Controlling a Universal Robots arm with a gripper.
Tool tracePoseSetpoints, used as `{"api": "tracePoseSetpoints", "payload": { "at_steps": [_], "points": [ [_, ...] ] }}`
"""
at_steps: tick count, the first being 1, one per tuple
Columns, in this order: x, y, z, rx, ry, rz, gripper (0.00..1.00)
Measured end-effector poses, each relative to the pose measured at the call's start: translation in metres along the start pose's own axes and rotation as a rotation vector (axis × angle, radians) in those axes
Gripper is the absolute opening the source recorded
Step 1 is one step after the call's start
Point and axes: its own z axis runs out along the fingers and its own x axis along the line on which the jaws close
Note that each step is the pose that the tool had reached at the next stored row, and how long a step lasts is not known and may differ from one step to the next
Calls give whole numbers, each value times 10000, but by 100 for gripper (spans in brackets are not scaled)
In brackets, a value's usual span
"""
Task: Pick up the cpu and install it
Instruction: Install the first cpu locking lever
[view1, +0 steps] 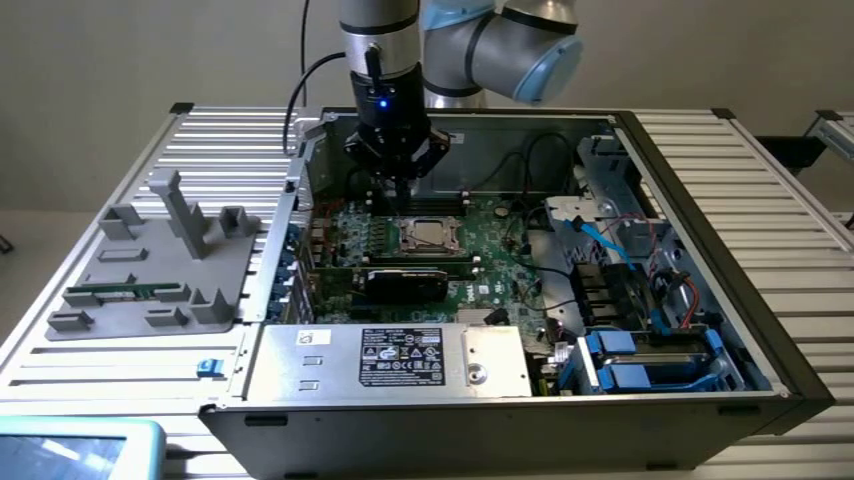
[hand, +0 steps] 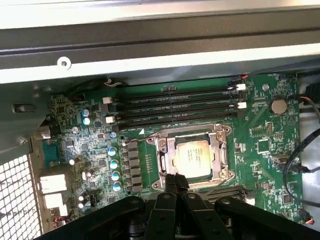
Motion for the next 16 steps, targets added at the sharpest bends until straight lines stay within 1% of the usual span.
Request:
{"api": "tracePoseSetpoints", "payload": {
  "at_steps": [1,2,3,4,5,6,7,8,9,11,12,13,14,16],
  "points": [
    [0,0,0,-113,25,-77,9],
    [0,0,-1,-300,73,-124,9],
    [0,0,0,-468,119,-149,9],
    [1,0,-1,-664,180,-167,9],
    [1,0,0,-830,226,-170,9],
    [2,0,0,-1023,287,-165,9],
    [2,0,-1,-1180,343,-161,9],
    [3,0,-1,-1367,410,-154,9],
    [4,0,-1,-1542,475,-148,9],
    [11,-1,-1,-1904,589,-131,9],
    [15,-2,-2,-2038,632,-133,9],
    [20,-2,-2,-2122,661,-145,9],
    [25,-2,-2,-2140,671,-152,9],
    [25,-2,-2,-2140,672,-156,9]
  ]
}}
